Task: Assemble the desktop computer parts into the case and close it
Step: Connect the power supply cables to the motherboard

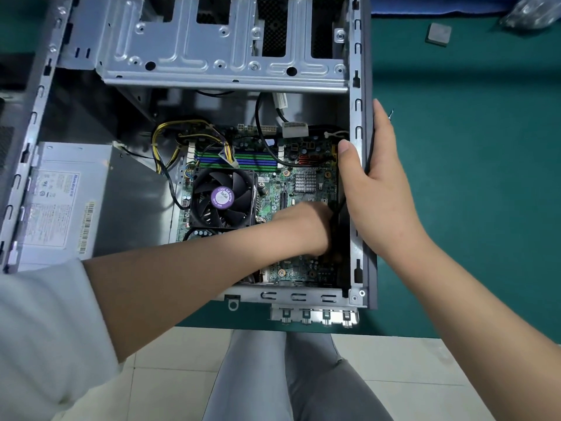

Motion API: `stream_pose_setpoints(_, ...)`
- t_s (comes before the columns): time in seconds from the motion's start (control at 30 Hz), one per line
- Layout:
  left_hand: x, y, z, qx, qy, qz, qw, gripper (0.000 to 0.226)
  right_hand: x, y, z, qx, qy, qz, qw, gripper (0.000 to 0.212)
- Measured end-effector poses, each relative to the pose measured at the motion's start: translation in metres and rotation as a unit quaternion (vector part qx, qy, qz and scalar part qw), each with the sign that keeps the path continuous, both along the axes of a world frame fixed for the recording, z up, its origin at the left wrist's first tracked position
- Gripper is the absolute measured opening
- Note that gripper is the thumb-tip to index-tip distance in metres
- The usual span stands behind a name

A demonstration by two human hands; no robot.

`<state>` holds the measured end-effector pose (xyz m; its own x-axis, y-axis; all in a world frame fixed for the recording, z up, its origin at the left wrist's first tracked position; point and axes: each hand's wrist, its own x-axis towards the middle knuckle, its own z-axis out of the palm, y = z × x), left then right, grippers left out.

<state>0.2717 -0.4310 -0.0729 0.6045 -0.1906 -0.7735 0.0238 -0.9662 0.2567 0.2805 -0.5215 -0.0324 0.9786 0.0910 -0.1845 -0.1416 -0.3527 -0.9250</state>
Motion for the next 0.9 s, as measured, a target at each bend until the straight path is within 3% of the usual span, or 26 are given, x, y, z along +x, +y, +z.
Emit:
stream_pose_setpoints(0.33, 0.004, 0.005, 0.006, -0.009, -0.019, -0.006, 1.000, 0.013, 0.000, 0.000, -0.003, -0.016, -0.007, -0.001, 1.000, 0.059)
stream_pose_setpoints(0.6, -0.001, 0.004, -0.001, 0.005, -0.047, 0.023, 0.999, 0.029, 0.000, 0.001, 0.000, -0.023, -0.013, -0.004, 1.000, 0.059)
stream_pose_setpoints(0.73, -0.004, 0.010, -0.004, -0.047, -0.036, 0.045, 0.997, 0.022, -0.001, 0.002, 0.001, -0.030, -0.012, -0.002, 0.999, 0.059)
stream_pose_setpoints(0.9, -0.009, 0.010, 0.002, -0.045, -0.060, 0.037, 0.996, 0.019, -0.001, 0.001, 0.001, -0.030, -0.010, -0.001, 1.000, 0.060)
